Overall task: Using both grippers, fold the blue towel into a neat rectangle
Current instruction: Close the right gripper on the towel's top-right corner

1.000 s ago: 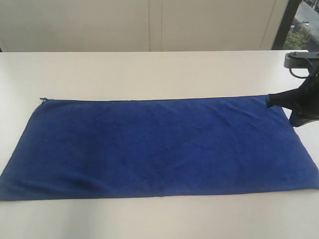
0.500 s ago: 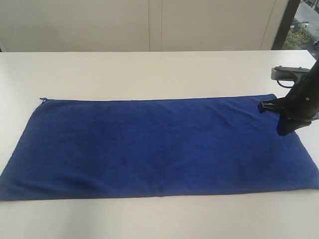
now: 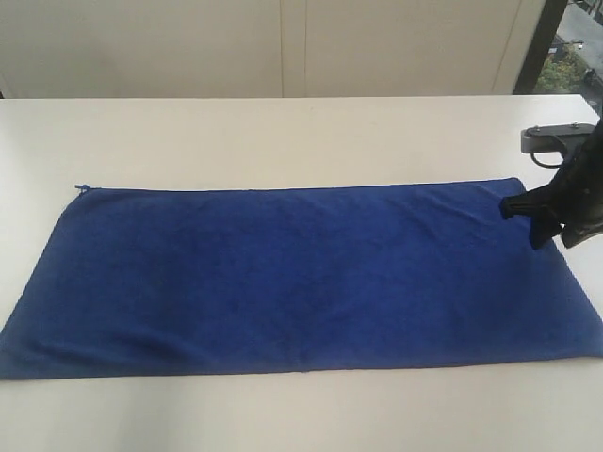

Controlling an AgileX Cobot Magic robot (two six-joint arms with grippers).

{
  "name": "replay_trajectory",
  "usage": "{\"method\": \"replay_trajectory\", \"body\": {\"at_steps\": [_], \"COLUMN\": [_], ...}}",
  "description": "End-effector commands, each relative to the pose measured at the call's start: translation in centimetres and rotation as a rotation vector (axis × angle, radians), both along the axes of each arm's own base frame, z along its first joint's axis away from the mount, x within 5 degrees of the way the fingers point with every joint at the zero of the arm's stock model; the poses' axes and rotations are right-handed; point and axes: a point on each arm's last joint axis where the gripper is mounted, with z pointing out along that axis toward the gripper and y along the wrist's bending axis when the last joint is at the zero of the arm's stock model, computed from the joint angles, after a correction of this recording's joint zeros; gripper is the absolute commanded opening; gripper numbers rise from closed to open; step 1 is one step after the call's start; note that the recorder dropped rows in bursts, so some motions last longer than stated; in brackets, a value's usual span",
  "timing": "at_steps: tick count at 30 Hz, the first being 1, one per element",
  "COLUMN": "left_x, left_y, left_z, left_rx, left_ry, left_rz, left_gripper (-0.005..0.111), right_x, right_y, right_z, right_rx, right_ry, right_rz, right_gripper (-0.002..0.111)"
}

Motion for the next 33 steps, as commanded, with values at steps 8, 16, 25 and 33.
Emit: {"method": "replay_trajectory", "body": {"at_steps": [8, 16, 25, 33], "left_x": [-0.2, -0.2, -0.2, -0.2], "left_y": [0.0, 0.0, 0.0, 0.0], "left_z": [-0.2, -0.2, -0.2, -0.2], "left_rx": [-0.003, -0.003, -0.003, -0.003], "left_ry": [0.012, 0.012, 0.012, 0.012], "left_rz": [0.002, 0.002, 0.002, 0.002], "left_gripper": [0.000, 0.000, 0.000, 0.000], "right_x": [0.2, 0.1, -0.2, 0.0], "right_y": [-0.3, -0.4, -0.3, -2.1], "right_z": [-0.6, -1.8, -2.1, -1.5], "right_rx": [-0.008, -0.010, -0.001, -0.002], "right_ry": [0.002, 0.040, 0.086, 0.078], "right_rz": [-0.021, -0.018, -0.046, -0.134], "right_gripper": [0.043, 0.041, 0.000, 0.000]}}
